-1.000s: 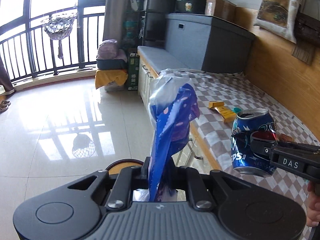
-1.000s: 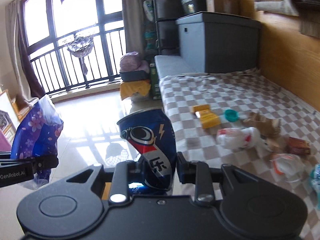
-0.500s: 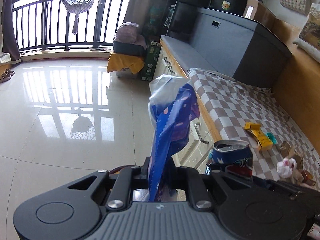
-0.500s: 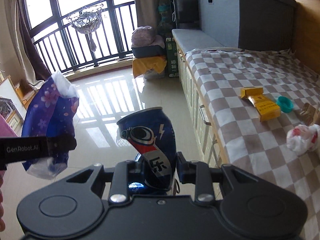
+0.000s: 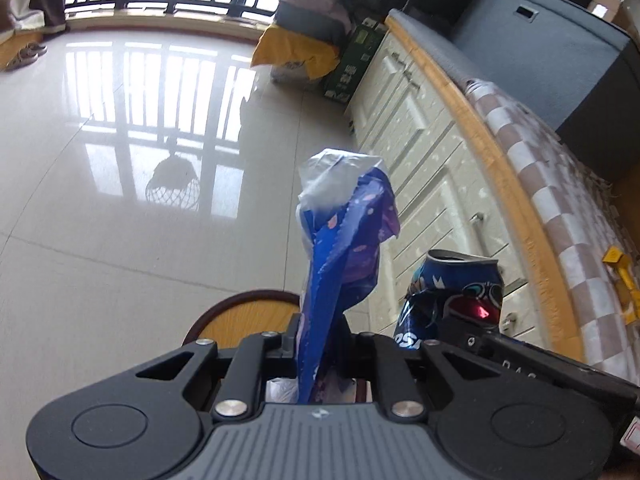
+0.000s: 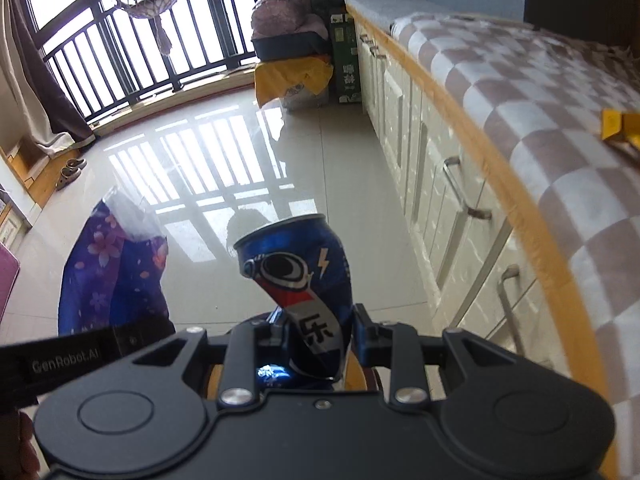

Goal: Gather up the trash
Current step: 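Carry the snack bag and Pepsi can with both tools over the wastebasket, then open the left tool to drop the snack bag while the right drops the can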

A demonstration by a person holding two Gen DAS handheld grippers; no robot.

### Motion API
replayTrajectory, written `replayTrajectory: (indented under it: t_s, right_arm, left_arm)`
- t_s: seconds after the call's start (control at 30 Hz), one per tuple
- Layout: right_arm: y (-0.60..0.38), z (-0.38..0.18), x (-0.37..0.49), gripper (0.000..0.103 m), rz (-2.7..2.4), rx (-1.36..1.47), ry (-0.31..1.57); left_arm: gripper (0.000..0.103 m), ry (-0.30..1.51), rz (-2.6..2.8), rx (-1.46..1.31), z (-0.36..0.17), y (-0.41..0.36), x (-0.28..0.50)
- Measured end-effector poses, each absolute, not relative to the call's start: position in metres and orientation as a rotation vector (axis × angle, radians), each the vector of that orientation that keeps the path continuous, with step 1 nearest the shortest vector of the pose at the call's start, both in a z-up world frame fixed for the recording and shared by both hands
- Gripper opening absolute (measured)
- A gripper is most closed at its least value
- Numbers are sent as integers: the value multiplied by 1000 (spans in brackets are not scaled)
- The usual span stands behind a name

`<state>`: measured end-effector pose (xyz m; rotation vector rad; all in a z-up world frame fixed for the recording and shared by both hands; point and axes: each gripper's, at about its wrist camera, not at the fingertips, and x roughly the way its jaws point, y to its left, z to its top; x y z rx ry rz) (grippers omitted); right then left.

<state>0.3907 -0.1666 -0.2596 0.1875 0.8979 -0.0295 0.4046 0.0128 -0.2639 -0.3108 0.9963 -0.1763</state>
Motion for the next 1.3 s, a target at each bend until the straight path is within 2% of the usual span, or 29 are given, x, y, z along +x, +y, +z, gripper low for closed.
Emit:
replayTrajectory:
  t_s: [0.23, 0.4, 0.67, 0.87, 1.13, 1.23, 1.3]
  right_arm:
    - [-147, -348, 404, 30, -38, 205, 1056]
    - [-136, -387, 414, 30, -23, 186, 1132]
    - [-135, -415, 436, 30, -3, 149, 1213]
    - [-135, -421, 440, 30, 7, 125, 1240]
    - [-137, -423, 438, 30, 19, 106, 1252]
    - [-138, -422, 438, 30, 20, 97, 1252]
    - [-139, -421, 439, 30, 18, 98, 1254]
  left_arm:
    - [16, 1124, -90, -393, -343, 41, 407]
    - [16, 1220, -117, -388, -380, 47, 419]
    - [16, 1325, -104, -377, -421, 44, 434]
    - [17, 1352, -124, -347, -428, 25, 437]
    - [25, 1375, -139, -269, -432, 19, 432]
    - [32, 1386, -123, -247, -435, 19, 433]
    - [41, 1390, -121, -234, -436, 20, 433]
